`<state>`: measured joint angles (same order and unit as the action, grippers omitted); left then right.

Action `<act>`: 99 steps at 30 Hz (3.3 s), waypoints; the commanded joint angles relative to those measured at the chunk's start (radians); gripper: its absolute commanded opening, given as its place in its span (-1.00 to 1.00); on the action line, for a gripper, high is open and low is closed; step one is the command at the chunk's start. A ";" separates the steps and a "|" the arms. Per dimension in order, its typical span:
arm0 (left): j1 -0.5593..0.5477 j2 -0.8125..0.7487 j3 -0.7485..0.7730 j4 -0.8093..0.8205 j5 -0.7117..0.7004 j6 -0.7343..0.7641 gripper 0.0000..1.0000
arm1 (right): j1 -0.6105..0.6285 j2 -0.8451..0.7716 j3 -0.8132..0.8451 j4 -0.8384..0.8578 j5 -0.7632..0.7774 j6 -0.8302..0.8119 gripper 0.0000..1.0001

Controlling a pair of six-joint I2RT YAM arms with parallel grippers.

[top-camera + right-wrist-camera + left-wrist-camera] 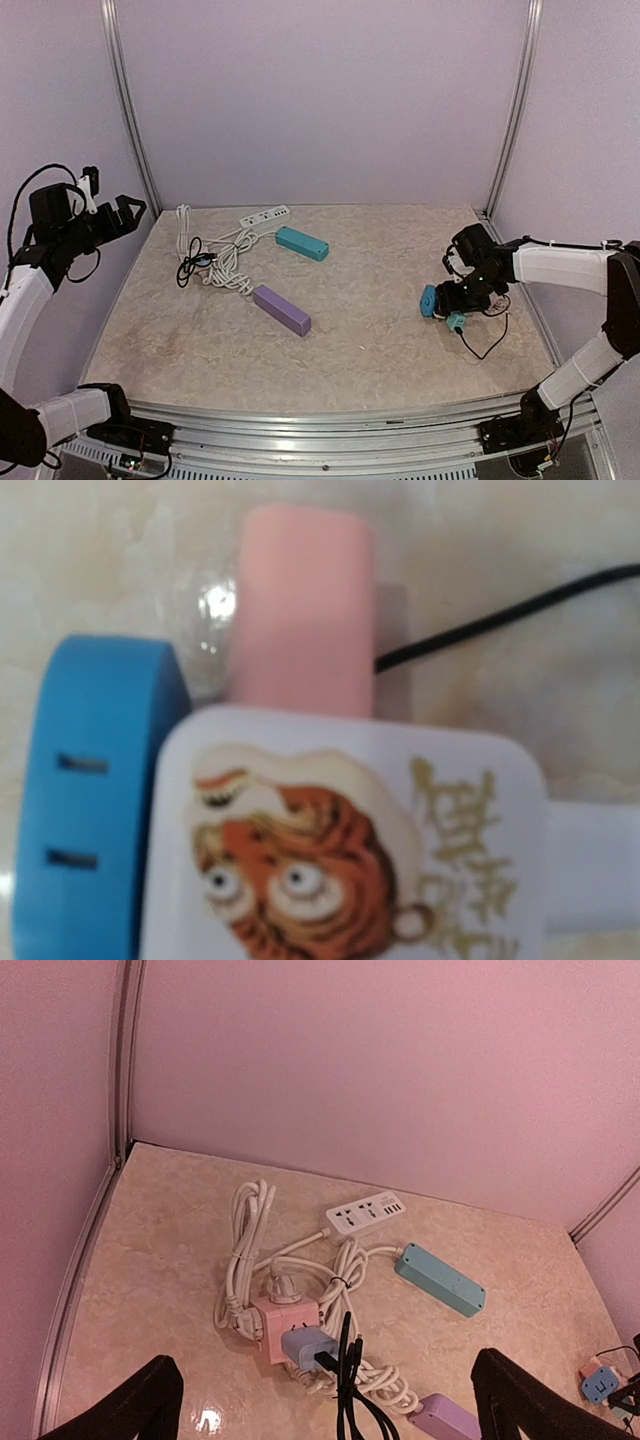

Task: Pull the plug off the socket

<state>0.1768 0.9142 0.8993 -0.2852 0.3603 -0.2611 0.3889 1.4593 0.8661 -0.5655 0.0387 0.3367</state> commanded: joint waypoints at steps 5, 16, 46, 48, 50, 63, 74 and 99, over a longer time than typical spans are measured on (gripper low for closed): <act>0.007 0.000 -0.015 0.004 0.013 -0.003 0.97 | -0.019 0.033 0.026 0.035 -0.014 -0.015 0.28; -0.004 0.002 -0.019 0.013 0.039 0.002 0.97 | -0.019 -0.011 0.025 0.052 -0.016 -0.042 -0.75; -0.796 0.330 -0.028 0.493 0.114 -0.102 0.97 | 0.355 -0.131 0.053 0.659 -0.249 -0.130 -1.00; -0.818 0.390 0.008 0.519 0.157 -0.115 0.97 | 0.376 -0.112 0.063 0.667 -0.236 -0.131 -1.00; -0.829 0.442 0.041 0.531 0.197 -0.141 0.96 | 0.389 -0.097 0.069 0.679 -0.239 -0.128 -1.00; -0.870 0.570 0.063 0.630 0.282 -0.237 0.65 | 0.425 -0.060 0.065 0.759 -0.258 -0.102 -1.00; -0.890 0.625 0.110 0.607 0.255 -0.219 0.57 | 0.439 -0.027 0.075 0.779 -0.301 -0.094 -1.00; -0.911 0.651 0.142 0.523 0.243 -0.152 0.50 | 0.443 -0.006 0.076 0.781 -0.274 -0.081 -1.00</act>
<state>-0.7261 1.5555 1.0145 0.2798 0.6102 -0.4438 0.8181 1.4570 0.9024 0.1322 -0.2459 0.2520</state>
